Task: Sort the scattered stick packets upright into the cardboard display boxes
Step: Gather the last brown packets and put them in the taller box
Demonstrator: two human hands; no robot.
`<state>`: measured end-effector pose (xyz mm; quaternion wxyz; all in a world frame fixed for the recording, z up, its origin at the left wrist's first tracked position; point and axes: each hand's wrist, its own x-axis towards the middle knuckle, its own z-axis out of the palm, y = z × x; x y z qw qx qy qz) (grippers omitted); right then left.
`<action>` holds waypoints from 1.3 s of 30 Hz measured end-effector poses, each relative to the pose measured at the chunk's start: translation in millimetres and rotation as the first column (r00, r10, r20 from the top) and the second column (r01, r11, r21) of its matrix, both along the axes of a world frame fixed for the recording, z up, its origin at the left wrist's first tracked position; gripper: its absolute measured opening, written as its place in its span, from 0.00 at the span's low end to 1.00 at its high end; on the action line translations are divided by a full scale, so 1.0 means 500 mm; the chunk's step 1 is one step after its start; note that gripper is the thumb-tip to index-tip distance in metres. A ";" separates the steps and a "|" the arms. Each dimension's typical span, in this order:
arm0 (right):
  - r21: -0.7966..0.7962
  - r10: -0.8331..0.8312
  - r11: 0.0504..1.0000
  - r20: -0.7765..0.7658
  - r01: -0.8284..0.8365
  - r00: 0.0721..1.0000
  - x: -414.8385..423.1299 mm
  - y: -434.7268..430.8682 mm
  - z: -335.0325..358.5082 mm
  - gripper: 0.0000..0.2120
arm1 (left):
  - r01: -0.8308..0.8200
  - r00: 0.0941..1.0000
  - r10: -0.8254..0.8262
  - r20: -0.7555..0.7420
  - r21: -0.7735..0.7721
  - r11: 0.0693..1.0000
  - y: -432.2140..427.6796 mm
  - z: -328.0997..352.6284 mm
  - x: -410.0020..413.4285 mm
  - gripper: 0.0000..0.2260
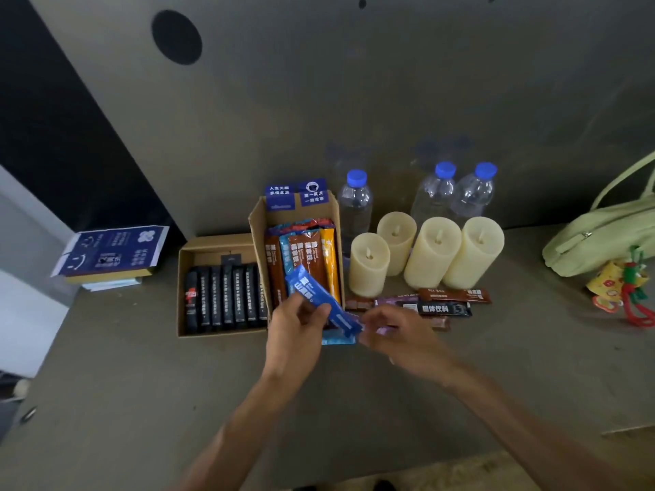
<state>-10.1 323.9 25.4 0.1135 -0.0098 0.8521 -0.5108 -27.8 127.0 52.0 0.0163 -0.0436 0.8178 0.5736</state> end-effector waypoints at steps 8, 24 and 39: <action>0.073 -0.010 0.997 0.054 0.006 0.999 -0.033 -0.036 -0.013 0.13 | 0.106 0.991 -0.129 -0.047 -0.332 0.937 -0.005 0.016 -0.116 0.03; 0.184 -0.150 0.970 -0.053 0.158 0.987 -0.069 -0.108 -0.031 0.07 | 0.178 0.872 -0.444 -0.208 -0.710 0.682 -0.023 -0.055 -0.099 0.35; 0.344 -0.230 0.904 -0.105 0.252 0.968 -0.095 -0.136 -0.029 0.11 | 0.032 0.794 -0.531 -0.297 -0.851 0.524 -0.033 -0.081 -0.126 0.38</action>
